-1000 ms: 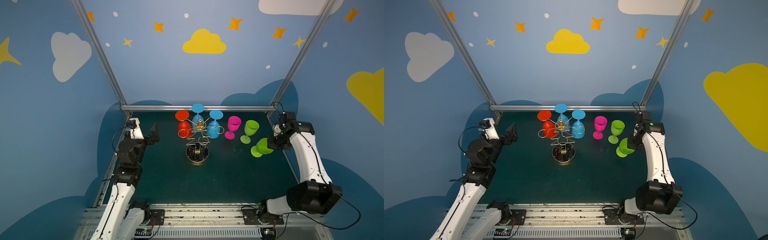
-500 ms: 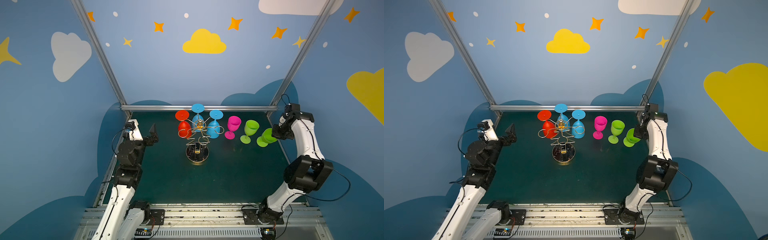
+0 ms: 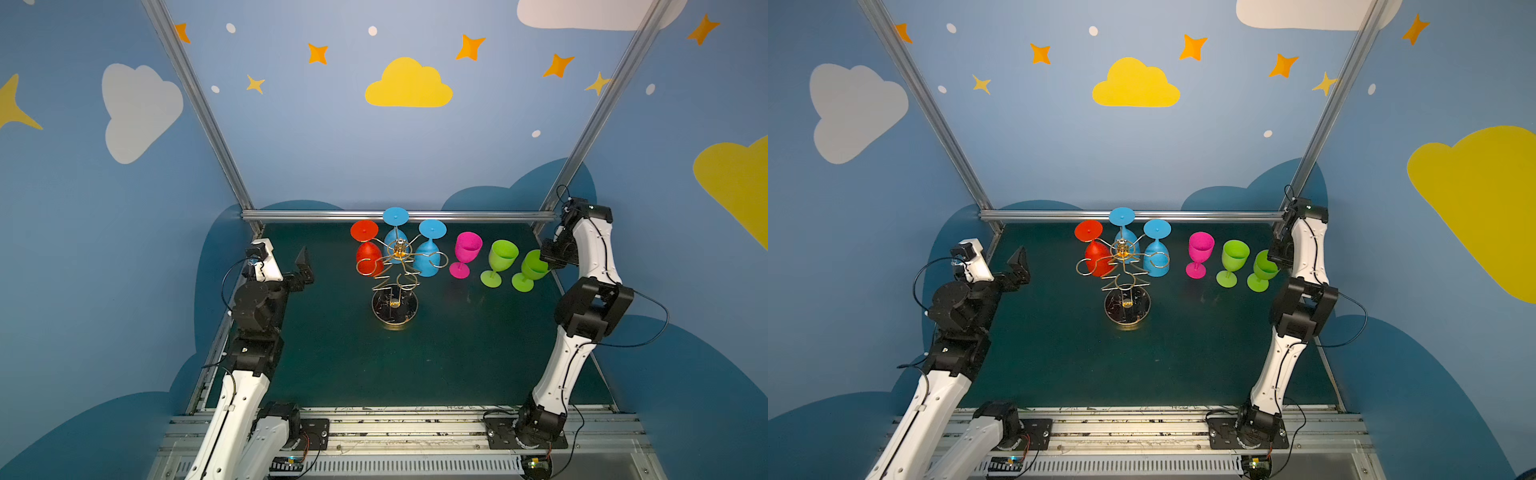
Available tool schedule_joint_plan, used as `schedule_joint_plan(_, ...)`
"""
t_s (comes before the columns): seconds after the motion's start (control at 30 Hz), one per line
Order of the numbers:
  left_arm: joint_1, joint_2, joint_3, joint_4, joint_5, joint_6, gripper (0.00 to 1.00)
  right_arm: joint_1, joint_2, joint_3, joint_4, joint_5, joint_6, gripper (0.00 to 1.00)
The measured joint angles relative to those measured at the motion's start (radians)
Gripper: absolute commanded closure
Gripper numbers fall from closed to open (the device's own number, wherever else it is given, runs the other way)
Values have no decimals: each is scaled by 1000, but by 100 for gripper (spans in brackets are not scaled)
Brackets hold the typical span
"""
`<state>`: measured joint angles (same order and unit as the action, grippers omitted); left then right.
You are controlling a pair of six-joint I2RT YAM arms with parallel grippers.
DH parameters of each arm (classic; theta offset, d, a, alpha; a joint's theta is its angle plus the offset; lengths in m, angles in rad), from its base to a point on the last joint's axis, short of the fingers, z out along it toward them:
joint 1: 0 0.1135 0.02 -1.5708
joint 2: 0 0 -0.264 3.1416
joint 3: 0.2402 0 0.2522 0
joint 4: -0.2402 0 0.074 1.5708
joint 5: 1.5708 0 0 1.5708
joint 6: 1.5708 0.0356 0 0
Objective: Take the wine glass off the wine glass rack
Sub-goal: 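Set the lime-green glass upright beside the other green glass and open the right gripper, then raise the right gripper off the glass while the left arm reaches toward the red glass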
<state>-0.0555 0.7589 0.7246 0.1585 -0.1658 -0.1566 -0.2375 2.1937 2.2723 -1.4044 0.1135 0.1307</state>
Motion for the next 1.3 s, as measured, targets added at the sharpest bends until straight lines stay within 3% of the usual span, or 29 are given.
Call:
schedule_joint_plan(0.27, 14, 0, 0, 0, 0, 0, 0, 5, 2, 5, -14, -38, 18, 72)
schedule_joint_plan(0.4, 16, 0, 0, 0, 0, 0, 0, 5, 8, 63, -31, -63, 20, 64)
schedule_joint_plan(0.57, 21, 0, 0, 0, 0, 0, 0, -1, 6, 120, -37, -83, 20, 59)
schedule_joint_plan(0.83, 23, 0, 0, 0, 0, -1, 0, -19, -41, 76, -31, -106, 24, 58)
schedule_joint_plan(0.97, 23, 0, 0, 0, 0, -8, 0, -23, -163, -1, -6, -146, 29, 59)
schedule_joint_plan(1.13, 32, 14, 0, 2, 5, -31, 1, -13, -426, -177, 79, -247, 39, 59)
schedule_joint_plan(1.23, 41, 26, -3, 5, 12, -52, 1, 14, -651, -404, 213, -315, 24, 57)
schedule_joint_plan(1.3, 48, 32, -6, 8, 19, -69, 1, 36, -822, -610, 344, -354, 37, 49)
